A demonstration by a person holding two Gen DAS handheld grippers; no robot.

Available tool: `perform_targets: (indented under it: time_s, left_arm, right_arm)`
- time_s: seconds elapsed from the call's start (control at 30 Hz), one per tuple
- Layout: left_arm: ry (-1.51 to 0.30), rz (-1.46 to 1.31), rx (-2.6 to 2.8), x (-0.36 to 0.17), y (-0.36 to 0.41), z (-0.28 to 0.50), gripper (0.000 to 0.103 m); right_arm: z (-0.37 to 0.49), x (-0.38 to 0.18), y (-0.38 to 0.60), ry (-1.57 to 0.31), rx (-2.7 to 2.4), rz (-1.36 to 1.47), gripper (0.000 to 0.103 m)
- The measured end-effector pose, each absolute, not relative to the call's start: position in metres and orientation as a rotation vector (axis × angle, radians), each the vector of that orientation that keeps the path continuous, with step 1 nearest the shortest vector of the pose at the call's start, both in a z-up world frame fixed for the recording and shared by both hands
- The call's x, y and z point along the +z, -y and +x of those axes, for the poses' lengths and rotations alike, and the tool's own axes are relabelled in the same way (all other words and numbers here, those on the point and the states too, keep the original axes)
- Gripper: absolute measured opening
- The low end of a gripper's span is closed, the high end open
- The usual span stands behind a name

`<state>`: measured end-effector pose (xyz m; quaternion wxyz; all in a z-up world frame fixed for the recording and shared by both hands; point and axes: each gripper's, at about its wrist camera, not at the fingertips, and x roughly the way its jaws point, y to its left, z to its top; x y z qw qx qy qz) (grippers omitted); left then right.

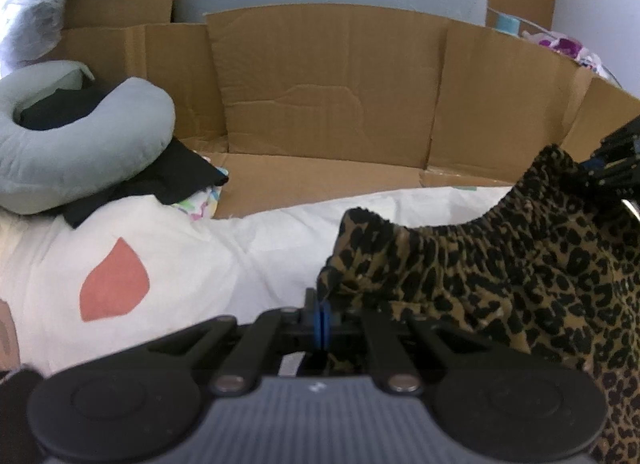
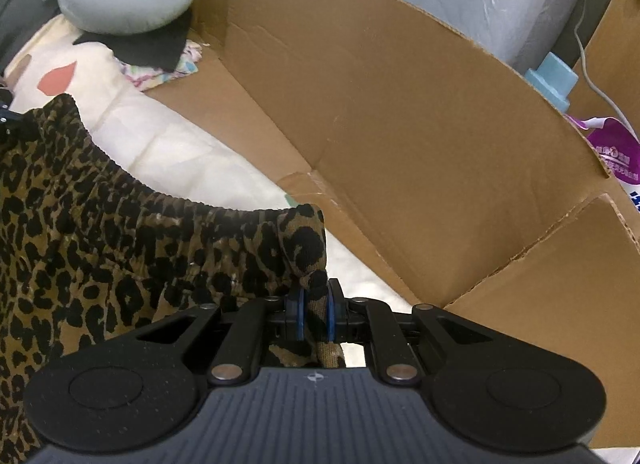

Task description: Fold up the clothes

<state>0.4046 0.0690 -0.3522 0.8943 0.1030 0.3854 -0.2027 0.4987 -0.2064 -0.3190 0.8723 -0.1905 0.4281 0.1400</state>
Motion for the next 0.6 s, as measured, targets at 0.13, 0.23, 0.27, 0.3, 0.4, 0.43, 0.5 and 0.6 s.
perform_targets:
  time_s: [0.13, 0.23, 0.27, 0.3, 0.4, 0.43, 0.5, 0.6]
  left_arm:
    - [-0.830, 0.194, -0.403, -0.360, -0.068, 0.406, 0.004]
    - [-0.856, 0.177, -0.390, -0.366, -0.068, 0.406, 0.019]
    - [-0.865, 0.171, -0.386, -0.368, -0.068, 0.406, 0.032]
    - [-0.873, 0.166, -0.381, -0.370, -0.068, 0.406, 0.039]
    - [-0.880, 0.172, -0.376, -0.370, -0.068, 0.400, 0.054]
    - [-0.882, 0.170, -0.385, -0.367, -0.068, 0.397, 0.054]
    - [-0.883, 0.149, -0.405, -0.361, -0.069, 0.391, 0.054]
    - [-0.873, 0.132, -0.411, -0.349, -0.067, 0.378, 0.054]
  right_arm:
    - [0.509, -0.326, 0.206, -0.890, 0.276, -0.384, 0.010]
    - [0.513, -0.338, 0.206, -0.888, 0.254, -0.359, 0.023]
    - [0.514, -0.340, 0.208, -0.891, 0.245, -0.347, 0.030]
    - [0.514, -0.341, 0.211, -0.897, 0.234, -0.332, 0.035]
    - [0.509, -0.340, 0.222, -0.901, 0.221, -0.288, 0.047]
    - [0.506, -0.338, 0.226, -0.899, 0.222, -0.279, 0.047]
    - [0.499, -0.333, 0.234, -0.893, 0.223, -0.269, 0.047]
    - [0.488, -0.327, 0.246, -0.896, 0.225, -0.237, 0.047]
